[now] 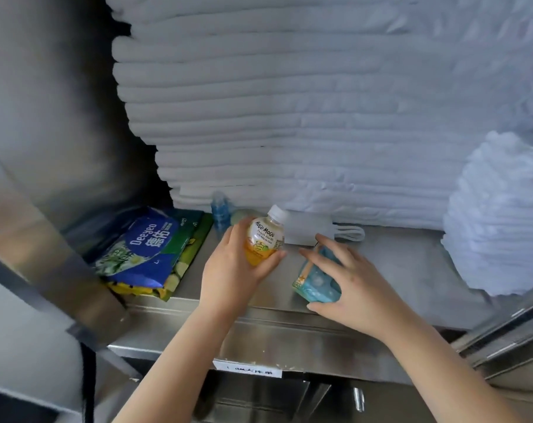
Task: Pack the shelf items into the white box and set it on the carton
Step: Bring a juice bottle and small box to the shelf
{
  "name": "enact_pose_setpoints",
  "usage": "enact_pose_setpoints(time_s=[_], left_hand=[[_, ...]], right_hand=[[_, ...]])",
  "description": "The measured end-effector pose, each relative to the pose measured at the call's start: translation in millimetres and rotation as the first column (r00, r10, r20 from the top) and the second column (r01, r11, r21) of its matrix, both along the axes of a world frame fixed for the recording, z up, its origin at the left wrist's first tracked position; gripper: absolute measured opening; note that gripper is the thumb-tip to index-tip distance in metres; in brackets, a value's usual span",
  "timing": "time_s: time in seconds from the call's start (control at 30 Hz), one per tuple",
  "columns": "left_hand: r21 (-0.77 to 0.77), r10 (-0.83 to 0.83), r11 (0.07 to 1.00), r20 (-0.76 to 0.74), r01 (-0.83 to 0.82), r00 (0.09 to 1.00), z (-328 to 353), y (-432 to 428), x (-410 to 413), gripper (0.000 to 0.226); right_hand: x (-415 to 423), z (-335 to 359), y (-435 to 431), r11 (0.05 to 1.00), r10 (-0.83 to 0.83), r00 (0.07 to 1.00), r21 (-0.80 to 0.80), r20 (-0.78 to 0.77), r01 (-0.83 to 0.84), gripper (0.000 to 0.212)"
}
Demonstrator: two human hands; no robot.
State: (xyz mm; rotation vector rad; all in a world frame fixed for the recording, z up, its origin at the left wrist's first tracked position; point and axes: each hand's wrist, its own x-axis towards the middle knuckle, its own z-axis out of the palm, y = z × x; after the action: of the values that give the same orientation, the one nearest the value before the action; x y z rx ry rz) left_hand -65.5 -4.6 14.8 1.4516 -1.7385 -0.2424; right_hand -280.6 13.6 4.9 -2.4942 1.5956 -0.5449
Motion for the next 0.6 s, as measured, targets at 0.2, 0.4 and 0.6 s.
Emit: enact_pose_setpoints(time_s=[0.2,0.4,0.6], left_hand=[[-0.038,-0.012,0.999,-0.216,0.004,0.976,-11,-10,2,0.061],[-0.061,-0.083,0.996,-0.45,0.062,0.889,-22,-12,2,0.057],[-0.112,-0.15,0.988,-0.551,0.106,0.821,-33,-12,6,0.067]], right_hand=[[6,-4,-6,0.999,-0.007,0.997,0.037,-0.076,0.01,0.081],[9,-4,-9,0.994,0.001,0.995,0.109,-0.097,0.01,0.083],[5,7,-3,0.983,-0.033,0.999,0.182,0.025,0.028,0.095]])
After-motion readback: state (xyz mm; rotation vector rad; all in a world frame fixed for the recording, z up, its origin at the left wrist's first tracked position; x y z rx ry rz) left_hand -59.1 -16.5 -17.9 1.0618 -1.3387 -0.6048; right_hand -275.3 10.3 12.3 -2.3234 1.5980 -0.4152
